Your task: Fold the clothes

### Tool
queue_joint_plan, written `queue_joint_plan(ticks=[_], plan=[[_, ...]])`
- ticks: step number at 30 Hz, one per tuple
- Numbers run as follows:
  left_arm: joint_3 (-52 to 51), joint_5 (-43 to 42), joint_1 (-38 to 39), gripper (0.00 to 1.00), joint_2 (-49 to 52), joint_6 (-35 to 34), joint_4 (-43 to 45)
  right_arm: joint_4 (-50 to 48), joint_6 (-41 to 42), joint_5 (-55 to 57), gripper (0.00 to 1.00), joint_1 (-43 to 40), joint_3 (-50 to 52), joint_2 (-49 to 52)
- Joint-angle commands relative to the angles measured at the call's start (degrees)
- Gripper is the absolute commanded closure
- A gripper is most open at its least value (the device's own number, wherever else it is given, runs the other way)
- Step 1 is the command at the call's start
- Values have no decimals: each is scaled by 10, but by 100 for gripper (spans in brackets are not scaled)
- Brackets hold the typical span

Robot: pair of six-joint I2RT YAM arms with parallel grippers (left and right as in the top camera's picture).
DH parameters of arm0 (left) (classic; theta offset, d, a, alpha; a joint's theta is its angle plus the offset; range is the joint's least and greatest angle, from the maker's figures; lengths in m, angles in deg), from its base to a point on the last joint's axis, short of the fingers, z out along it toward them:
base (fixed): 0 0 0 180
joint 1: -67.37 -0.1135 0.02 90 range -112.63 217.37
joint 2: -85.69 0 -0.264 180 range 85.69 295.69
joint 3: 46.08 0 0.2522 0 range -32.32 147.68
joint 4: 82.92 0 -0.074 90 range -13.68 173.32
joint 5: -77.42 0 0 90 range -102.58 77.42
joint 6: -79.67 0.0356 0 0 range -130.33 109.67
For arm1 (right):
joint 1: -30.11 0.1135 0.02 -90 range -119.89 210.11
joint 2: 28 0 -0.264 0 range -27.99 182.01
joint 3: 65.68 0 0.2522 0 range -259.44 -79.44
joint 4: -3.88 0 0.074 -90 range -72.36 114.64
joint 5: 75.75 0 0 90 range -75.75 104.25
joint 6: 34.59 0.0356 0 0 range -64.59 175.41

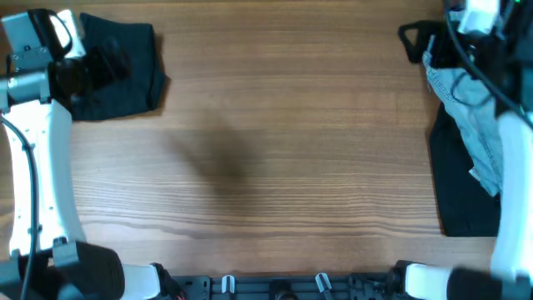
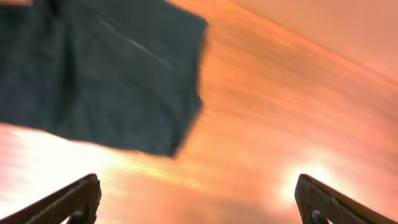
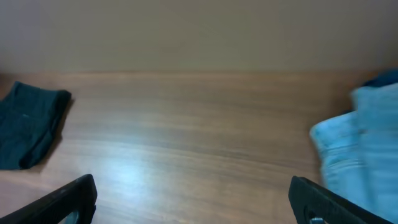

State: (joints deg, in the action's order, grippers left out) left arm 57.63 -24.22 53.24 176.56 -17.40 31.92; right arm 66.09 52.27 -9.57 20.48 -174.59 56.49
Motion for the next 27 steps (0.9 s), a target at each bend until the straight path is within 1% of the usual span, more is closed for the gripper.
queue_joint_plan(ticks=[1,9,13,14,16,19,27], plan=[[5,-44,45,0,-16,-29,-47,39,-14,52,0,1,-10,-68],[5,-44,160,0,-19,-28,-97,138,-12,63,0,1,-10,-149],[5,-33,205,0,-49,-33,-101,148,-12,63,0,1,-10,-193],[5,-26,213,0,-61,-57,-93,134,-13,71,0,1,-10,-207],[5,-26,223,0,-70,-67,-68,121,-13,90,0,1,-10,-222],[5,-26,224,0,-65,-67,-29,126,-12,90,0,1,-10,-229],[5,-27,224,0,-64,-67,-33,126,-12,90,0,1,-10,-190]])
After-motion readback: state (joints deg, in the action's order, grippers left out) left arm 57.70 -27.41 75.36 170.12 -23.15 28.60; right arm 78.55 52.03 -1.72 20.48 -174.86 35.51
